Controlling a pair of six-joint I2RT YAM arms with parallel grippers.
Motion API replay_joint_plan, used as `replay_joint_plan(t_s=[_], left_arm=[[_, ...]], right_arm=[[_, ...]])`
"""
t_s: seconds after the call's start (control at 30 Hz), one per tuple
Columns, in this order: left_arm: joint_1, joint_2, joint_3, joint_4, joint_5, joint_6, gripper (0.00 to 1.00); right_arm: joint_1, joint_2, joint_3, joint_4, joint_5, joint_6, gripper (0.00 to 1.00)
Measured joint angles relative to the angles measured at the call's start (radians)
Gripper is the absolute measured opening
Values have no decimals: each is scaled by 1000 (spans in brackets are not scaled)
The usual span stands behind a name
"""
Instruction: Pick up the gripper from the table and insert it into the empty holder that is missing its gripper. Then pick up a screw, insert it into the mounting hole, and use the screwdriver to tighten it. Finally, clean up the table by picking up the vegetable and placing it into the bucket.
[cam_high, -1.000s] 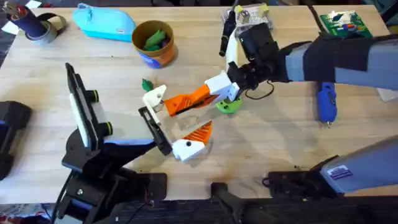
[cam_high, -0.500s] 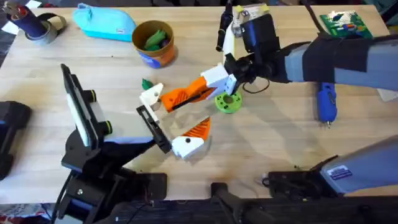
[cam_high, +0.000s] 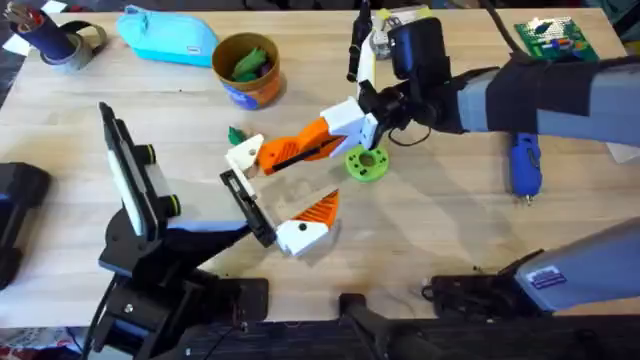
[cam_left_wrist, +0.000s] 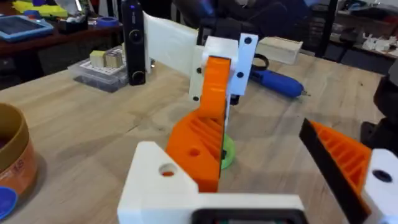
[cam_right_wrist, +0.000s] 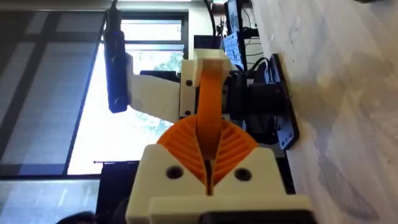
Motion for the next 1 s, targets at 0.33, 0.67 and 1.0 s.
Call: replay_joint_plan(t_s=[0.33, 0.67, 1.0], left_arm=[[1, 0, 0, 0, -6, 0, 990], [6, 0, 0, 0, -27, -7, 990], [7, 0, 0, 0, -20, -15, 990]], right_arm=[[10, 0, 0, 13, 20, 4, 9], [50, 68, 18, 183, 24, 114, 9], [75, 119, 85, 189, 18, 158, 9]])
